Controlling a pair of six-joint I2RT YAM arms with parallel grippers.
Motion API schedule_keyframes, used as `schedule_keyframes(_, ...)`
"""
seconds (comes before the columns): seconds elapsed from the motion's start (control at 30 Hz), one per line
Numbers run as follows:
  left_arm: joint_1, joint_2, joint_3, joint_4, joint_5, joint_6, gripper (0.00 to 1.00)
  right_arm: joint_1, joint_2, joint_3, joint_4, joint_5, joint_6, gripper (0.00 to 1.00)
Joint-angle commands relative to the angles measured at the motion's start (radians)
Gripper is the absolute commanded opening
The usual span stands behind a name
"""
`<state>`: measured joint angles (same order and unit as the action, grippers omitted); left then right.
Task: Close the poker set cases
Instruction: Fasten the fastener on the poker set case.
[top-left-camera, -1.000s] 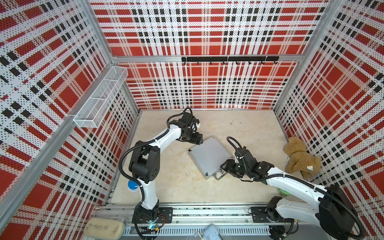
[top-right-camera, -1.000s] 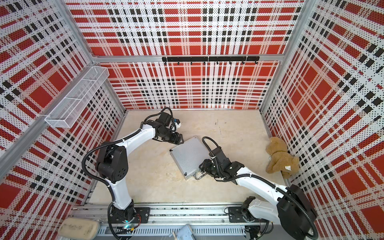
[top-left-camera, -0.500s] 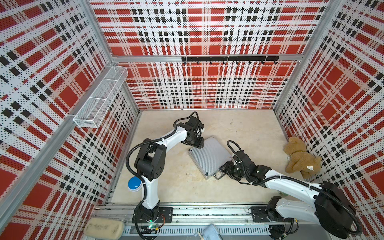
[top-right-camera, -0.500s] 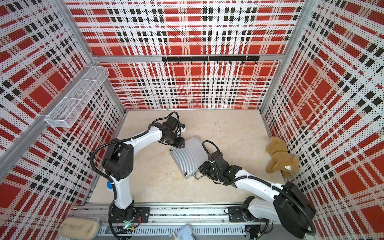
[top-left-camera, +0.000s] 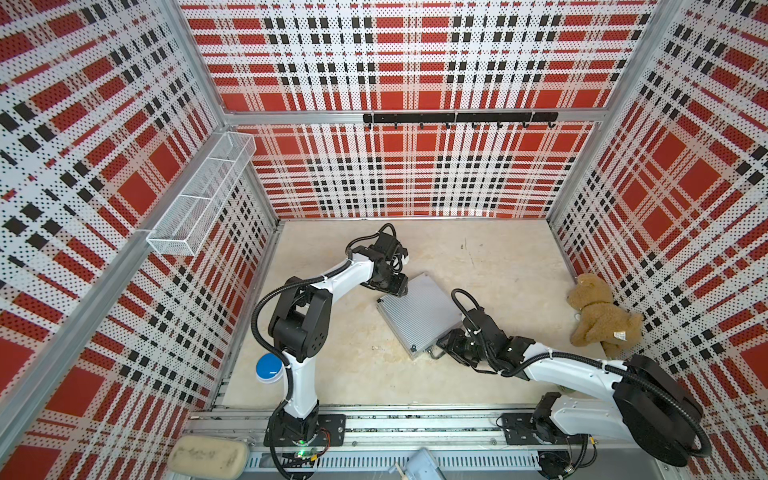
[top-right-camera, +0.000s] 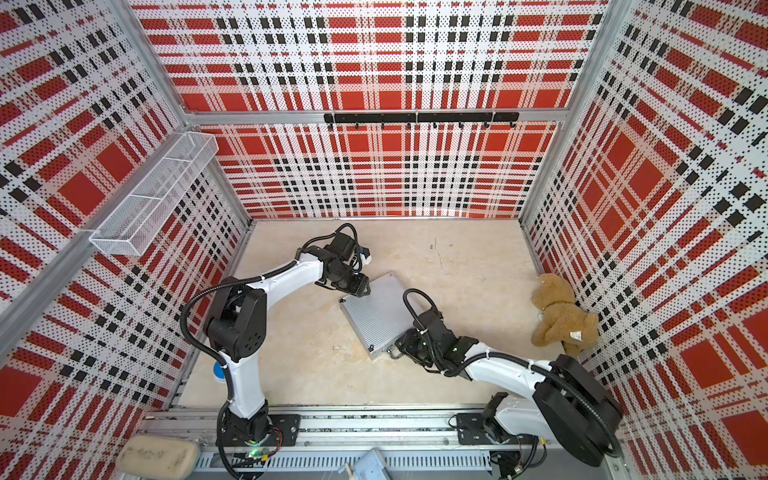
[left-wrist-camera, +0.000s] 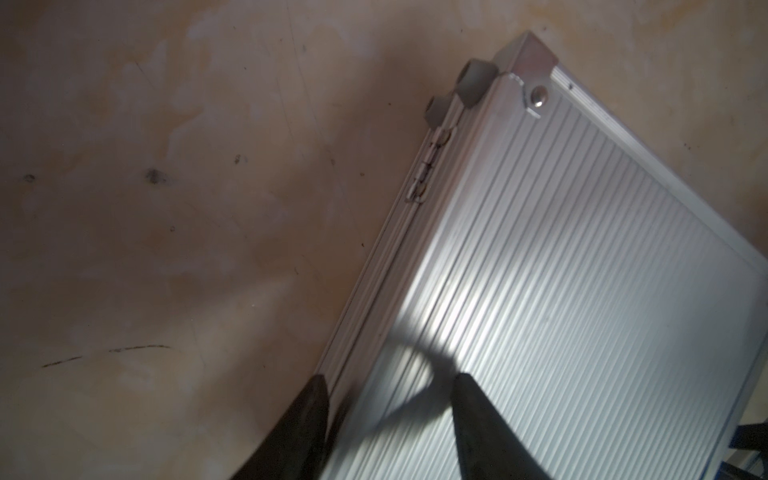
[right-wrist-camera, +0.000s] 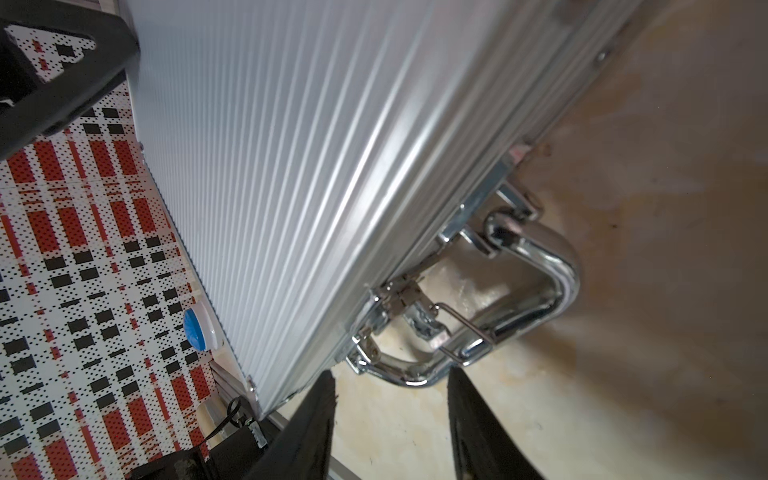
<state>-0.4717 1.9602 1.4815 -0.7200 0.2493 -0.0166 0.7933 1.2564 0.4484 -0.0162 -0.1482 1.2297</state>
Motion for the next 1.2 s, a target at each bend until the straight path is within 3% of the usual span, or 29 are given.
schedule_keyframes(0.0, 0.007, 0.023, -0.026, -0.012, -0.013, 0.015, 0.51, 0.011, 0.024, -0.013, 0.076, 0.015, 0.029, 0.45)
schedule_keyframes(0.37, 0.015, 0.021, -0.03, -0.012, 0.004, 0.017, 0.51, 0.026, -0.046, -0.038, -0.009, 0.073, 0.062, 0.46)
schedule_keyframes(1.17, 0.02, 0.028, -0.032, -0.012, 0.022, 0.017, 0.5, 0.025, 0.03, -0.028, 0.125, 0.131, 0.06, 0.44)
